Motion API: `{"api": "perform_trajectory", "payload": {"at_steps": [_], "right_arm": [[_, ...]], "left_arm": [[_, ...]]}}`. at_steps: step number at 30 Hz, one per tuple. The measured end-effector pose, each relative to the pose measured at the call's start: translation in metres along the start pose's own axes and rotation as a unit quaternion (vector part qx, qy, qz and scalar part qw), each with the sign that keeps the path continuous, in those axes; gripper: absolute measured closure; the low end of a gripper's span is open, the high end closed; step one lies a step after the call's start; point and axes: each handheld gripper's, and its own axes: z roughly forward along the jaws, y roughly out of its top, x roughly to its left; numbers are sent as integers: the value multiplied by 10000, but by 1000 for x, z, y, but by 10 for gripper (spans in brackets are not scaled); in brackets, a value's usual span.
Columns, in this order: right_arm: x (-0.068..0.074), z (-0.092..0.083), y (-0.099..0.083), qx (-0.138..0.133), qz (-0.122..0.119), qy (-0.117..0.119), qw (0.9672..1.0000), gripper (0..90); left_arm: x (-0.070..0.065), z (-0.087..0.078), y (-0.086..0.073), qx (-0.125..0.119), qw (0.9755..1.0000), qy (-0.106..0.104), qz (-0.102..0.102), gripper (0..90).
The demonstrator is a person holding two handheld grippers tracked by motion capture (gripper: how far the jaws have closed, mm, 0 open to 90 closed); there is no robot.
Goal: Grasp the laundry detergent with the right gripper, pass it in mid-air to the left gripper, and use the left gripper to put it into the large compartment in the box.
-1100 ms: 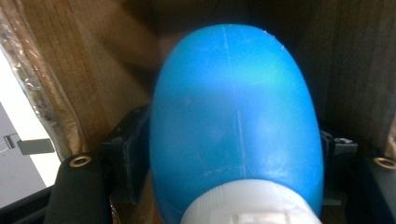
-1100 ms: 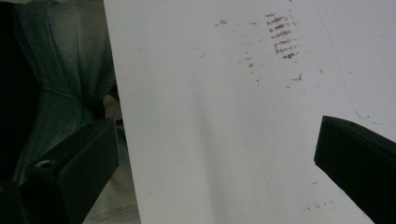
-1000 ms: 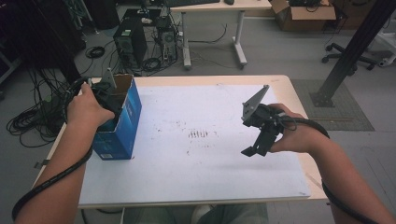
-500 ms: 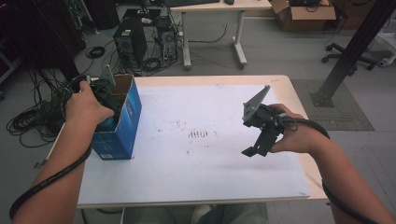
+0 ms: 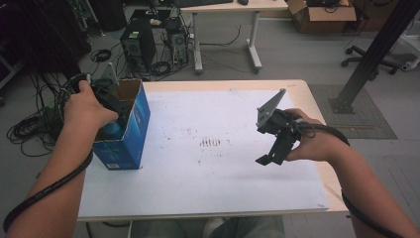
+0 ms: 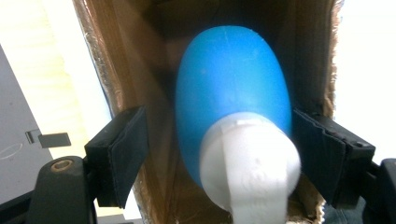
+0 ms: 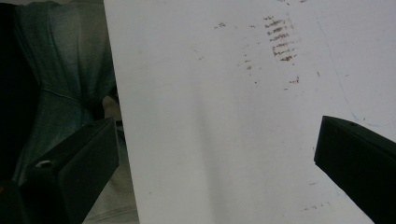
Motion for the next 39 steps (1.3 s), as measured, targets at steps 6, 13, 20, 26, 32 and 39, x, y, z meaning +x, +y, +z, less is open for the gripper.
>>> {"api": "perform_trajectory", "payload": {"at_steps": [6, 13, 20, 26, 32, 39], "right_arm": [[1, 0, 3, -2, -21, -7, 10000, 2], [1, -2, 5, -3, -43, -20, 10000, 2], [2, -2, 6, -6, -50, -26, 10000, 2], [2, -4, 6, -15, -50, -33, 10000, 2], [3, -5, 6, -28, -74, -52, 10000, 2], [4, -6, 6, -59, -68, -63, 9999, 2]], "left_arm": [[2, -11, -3, -71, 10000, 22, 25, 198], [0, -20, -6, -169, 9998, -26, 107, 182], [0, -25, -7, -158, 9998, 16, 91, 169], [-2, -31, -9, -207, 9996, 61, 184, 146], [-6, -41, -10, -228, 9993, 150, 258, 132], [-13, -50, -11, -263, 9983, 171, 497, 124]]}}
